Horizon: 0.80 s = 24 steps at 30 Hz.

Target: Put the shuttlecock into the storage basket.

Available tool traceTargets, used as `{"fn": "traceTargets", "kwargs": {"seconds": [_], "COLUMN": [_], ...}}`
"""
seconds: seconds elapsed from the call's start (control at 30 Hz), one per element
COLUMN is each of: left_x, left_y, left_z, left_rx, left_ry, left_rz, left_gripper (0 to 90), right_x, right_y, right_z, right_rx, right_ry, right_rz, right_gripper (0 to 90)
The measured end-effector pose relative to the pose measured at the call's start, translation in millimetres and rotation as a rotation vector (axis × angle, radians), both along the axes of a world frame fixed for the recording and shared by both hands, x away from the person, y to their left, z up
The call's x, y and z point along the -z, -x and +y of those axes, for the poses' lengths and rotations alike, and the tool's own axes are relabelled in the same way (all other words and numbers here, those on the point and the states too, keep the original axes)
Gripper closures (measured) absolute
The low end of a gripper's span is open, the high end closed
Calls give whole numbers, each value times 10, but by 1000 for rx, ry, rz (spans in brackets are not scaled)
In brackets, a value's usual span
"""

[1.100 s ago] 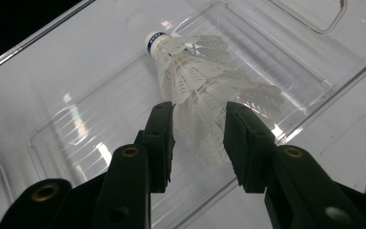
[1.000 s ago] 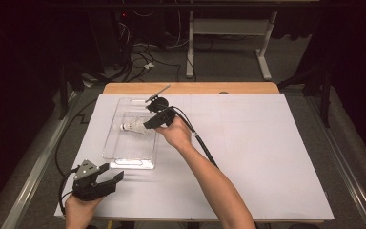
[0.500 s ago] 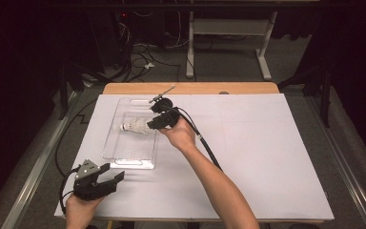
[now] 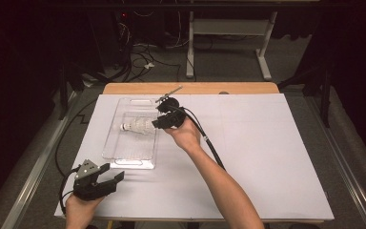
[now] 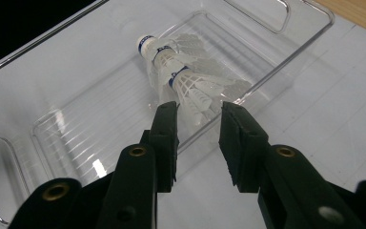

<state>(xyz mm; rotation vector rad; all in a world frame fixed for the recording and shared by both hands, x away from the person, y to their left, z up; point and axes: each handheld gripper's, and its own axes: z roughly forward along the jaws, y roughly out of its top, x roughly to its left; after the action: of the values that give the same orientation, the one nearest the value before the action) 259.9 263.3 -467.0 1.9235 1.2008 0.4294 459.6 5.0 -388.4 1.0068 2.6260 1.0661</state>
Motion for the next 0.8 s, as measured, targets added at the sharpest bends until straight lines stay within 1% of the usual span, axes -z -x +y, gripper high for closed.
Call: {"fn": "traceTargets", "kwargs": {"seconds": [0.17,0.3,0.33,0.47,0.57,0.67,0.8], "left_x": [-2,1,0,3,0,7,5], "left_y": [6,9,9,6,14,12,7], "left_z": [-4,-7,-4,-2,-16,-13,-9], "left_rx": [2,1,1,-1,1,-1,4], "left_ry": [0,2,2,9,0,9,6], "left_rz": [-2,-2,-1,3,1,1,4], "left_gripper": [343,342,342,342,343,343,342], "right_x": [8,1,3,11,27,21,10], "right_y": [-9,-4,-9,-18,-25,-21,-23], "right_z": [-103,-194,-219,-296,-313,-317,-341], "right_rx": [12,36,34,49,52,49,50], "right_ry": [-5,-17,-11,-20,-20,-23,-29], "right_rz": [-5,-5,-10,-12,-12,-13,-16], "right_gripper": [681,682,682,683,684,685,685]}}
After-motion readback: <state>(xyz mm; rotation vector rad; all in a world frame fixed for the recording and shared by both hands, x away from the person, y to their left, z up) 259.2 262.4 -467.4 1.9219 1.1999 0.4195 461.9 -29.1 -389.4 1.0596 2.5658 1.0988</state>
